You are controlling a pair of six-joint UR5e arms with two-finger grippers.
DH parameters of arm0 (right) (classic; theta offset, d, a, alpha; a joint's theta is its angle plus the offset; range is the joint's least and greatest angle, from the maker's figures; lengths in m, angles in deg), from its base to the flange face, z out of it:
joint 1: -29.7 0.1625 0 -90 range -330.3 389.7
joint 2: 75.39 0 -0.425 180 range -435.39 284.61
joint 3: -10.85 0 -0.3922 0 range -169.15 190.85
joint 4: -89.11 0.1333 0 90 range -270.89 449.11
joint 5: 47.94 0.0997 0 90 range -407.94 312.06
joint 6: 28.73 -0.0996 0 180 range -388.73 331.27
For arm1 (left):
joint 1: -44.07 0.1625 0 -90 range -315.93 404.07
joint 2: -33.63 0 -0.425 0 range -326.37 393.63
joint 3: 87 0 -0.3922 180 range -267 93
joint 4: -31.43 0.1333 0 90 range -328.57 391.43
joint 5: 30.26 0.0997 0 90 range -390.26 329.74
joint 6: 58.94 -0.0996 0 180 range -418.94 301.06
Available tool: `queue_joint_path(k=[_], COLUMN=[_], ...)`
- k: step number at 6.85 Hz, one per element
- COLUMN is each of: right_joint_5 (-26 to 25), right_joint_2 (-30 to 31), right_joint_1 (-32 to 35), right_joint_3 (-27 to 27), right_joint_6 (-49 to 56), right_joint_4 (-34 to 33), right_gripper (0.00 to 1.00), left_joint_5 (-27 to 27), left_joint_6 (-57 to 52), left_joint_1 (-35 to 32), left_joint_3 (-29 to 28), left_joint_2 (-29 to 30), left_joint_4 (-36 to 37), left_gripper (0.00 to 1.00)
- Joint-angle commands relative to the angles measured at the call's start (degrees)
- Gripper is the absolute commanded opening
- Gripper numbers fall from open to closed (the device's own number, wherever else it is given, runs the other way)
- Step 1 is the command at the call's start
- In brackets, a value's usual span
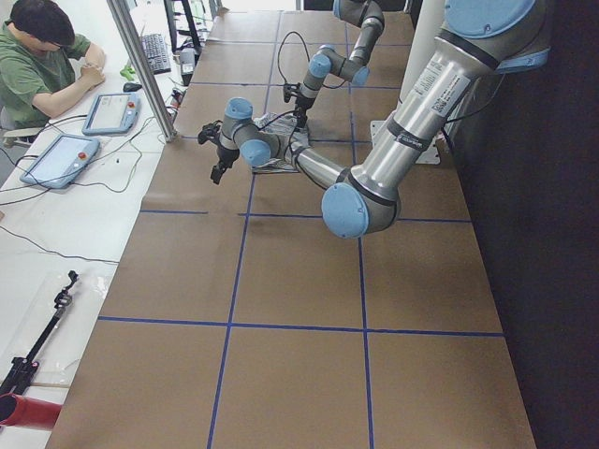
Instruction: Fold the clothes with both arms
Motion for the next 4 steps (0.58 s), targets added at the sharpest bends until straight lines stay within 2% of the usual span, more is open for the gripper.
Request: queue_joint_path(k=[1,3,4], right_joint_5=[2.7,5.8,10.1], right_joint_2=[-0.5,-0.5,-0.5], right_joint_1=[2.0,4.3,7.7], right_joint_3=[0.6,8.6,12.2], right_joint_6=[0.2,2.0,5.6], right_joint_4=[-1.3,-11.2,-15.5], right_gripper=[1.0,1.0,1.0], left_joint_5=[0.0,0.0,-0.1], left_joint_6=[0.0,0.1,0.1], left_joint_1=[0.0,-0.1,-0.2], left_joint_3=[0.0,1.0,2.8], left_joint_2=[0.1,0.0,-0.4], left_joint_4=[0.0,0.0,0.2], left_gripper=[1.0,1.0,1.0])
